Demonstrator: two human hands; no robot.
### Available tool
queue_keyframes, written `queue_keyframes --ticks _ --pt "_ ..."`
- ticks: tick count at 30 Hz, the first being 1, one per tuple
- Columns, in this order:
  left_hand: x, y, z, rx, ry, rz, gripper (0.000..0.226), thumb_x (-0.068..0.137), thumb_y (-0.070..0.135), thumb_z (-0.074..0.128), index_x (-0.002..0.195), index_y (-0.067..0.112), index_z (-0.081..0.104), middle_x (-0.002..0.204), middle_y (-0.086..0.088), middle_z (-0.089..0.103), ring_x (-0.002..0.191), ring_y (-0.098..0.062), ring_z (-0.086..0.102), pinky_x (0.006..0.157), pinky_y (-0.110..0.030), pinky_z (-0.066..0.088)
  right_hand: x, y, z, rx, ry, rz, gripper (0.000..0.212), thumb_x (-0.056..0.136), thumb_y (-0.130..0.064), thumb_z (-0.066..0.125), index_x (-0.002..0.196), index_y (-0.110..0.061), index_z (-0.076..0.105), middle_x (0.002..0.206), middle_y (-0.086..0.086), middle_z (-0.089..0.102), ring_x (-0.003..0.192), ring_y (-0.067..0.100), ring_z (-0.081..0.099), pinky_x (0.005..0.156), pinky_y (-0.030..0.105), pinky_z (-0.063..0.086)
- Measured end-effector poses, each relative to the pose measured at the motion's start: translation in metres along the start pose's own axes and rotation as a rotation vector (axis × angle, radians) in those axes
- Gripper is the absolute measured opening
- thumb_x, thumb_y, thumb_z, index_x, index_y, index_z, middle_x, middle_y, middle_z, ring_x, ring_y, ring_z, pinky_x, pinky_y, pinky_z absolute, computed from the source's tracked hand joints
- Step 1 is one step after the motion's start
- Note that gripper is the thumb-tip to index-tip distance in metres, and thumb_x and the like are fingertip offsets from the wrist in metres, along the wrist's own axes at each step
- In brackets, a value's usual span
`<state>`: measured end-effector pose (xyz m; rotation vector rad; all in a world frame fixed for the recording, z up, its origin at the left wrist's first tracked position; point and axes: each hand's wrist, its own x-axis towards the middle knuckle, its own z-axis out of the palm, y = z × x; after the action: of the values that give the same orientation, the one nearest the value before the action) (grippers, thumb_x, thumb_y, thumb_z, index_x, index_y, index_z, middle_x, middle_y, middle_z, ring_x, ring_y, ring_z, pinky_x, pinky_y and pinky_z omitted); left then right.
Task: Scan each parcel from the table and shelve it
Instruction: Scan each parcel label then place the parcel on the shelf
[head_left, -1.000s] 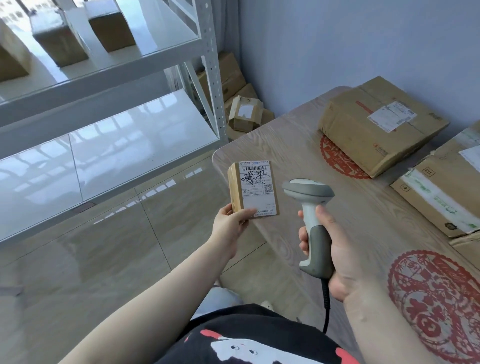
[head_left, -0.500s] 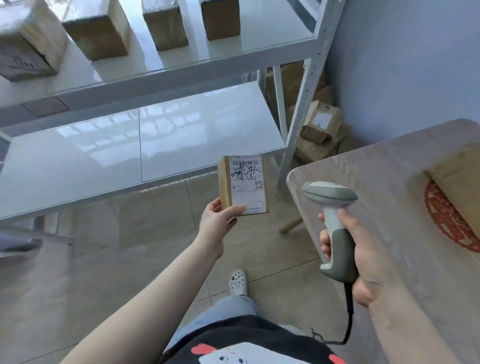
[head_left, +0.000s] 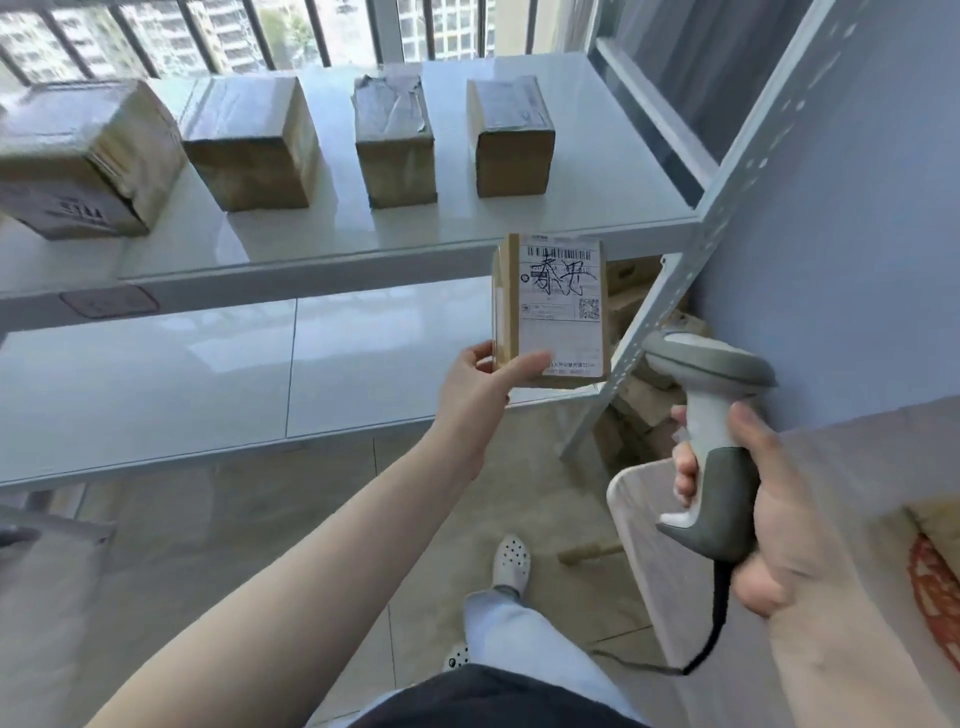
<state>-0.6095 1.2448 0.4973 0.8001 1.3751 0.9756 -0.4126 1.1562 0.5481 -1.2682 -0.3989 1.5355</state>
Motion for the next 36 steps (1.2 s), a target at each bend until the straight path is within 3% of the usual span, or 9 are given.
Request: queue_keyframes --ticks 6,12,16,20,26,29,32,36 --pt "0.073 0.073 0.053 0.042 -0.065 0.075 0.072 0.068 0.046 0.084 0.129 0.016 0.059 0.116 0.000 0.071 0.103 -0.013 0.065 0.099 -0.035 0.050 0.066 -0.058 0.007 0.027 -0.036 -0.105 0.044 0.079 -0.053 0.062 0.102 -0.016 0.068 0.067 -0.001 0.053 0.058 0.011 0.045 0.063 0.023 0.039" --pt "0.144 0.129 0.108 0.097 -0.023 0.077 0.082 0.079 0.052 0.077 0.141 0.016 0.038 0.127 -0.001 0.059 0.110 -0.018 0.060 0.100 -0.038 0.051 0.108 -0.106 0.027 0.054 -0.078 -0.170 0.043 0.079 -0.048 0.057 0.102 -0.013 0.067 0.065 0.001 0.050 0.054 0.011 0.043 0.050 0.018 0.043" --pt "0.186 0.153 0.131 0.116 0.017 0.058 0.075 0.081 0.060 0.070 0.137 0.015 0.046 0.118 -0.005 0.064 0.099 -0.020 0.063 0.086 -0.036 0.056 0.120 -0.118 0.032 0.034 -0.059 -0.161 0.043 0.079 -0.049 0.056 0.100 -0.014 0.068 0.061 0.000 0.050 0.054 0.011 0.043 0.050 0.018 0.043" --pt "0.216 0.168 0.144 0.201 0.082 -0.017 0.091 0.079 0.069 0.063 0.147 0.016 0.035 0.132 -0.008 0.057 0.117 -0.029 0.058 0.101 -0.048 0.050 0.130 -0.118 0.030 0.024 -0.025 -0.161 0.042 0.083 -0.049 0.054 0.101 -0.015 0.070 0.061 0.001 0.052 0.055 0.012 0.045 0.053 0.020 0.043" --pt "0.235 0.172 0.156 0.350 0.203 -0.027 0.085 0.093 0.066 0.045 0.151 0.009 0.020 0.148 -0.019 0.040 0.135 -0.038 0.040 0.113 -0.050 0.032 0.136 -0.114 0.032 0.059 -0.027 -0.169 0.039 0.083 -0.048 0.055 0.097 -0.016 0.072 0.063 0.002 0.053 0.056 0.012 0.045 0.059 0.023 0.040" --pt "0.239 0.169 0.156 0.448 0.227 0.047 0.071 0.101 0.055 0.039 0.151 0.011 0.016 0.149 -0.023 0.035 0.136 -0.039 0.038 0.113 -0.049 0.031 0.138 -0.111 0.033 0.055 -0.029 -0.177 0.043 0.085 -0.048 0.054 0.104 -0.013 0.068 0.064 0.002 0.053 0.055 0.011 0.045 0.058 0.024 0.040" --pt "0.233 0.166 0.154 0.483 0.177 0.238 0.068 0.103 0.044 0.044 0.158 0.027 0.008 0.151 -0.023 0.028 0.130 -0.041 0.044 0.106 -0.048 0.036 0.139 -0.109 0.037 0.071 -0.033 -0.161 0.044 0.085 -0.047 0.055 0.105 -0.010 0.068 0.063 0.001 0.053 0.052 0.011 0.047 0.055 0.022 0.042" --pt "0.236 0.165 0.146 0.646 0.070 0.390 0.069 0.099 0.034 0.059 0.156 0.033 0.022 0.156 -0.016 0.020 0.135 -0.036 0.044 0.109 -0.043 0.036 0.143 -0.106 0.041 0.035 -0.029 -0.174 0.046 0.085 -0.046 0.054 0.108 -0.007 0.066 0.061 0.002 0.054 0.052 0.011 0.047 0.061 0.027 0.037"
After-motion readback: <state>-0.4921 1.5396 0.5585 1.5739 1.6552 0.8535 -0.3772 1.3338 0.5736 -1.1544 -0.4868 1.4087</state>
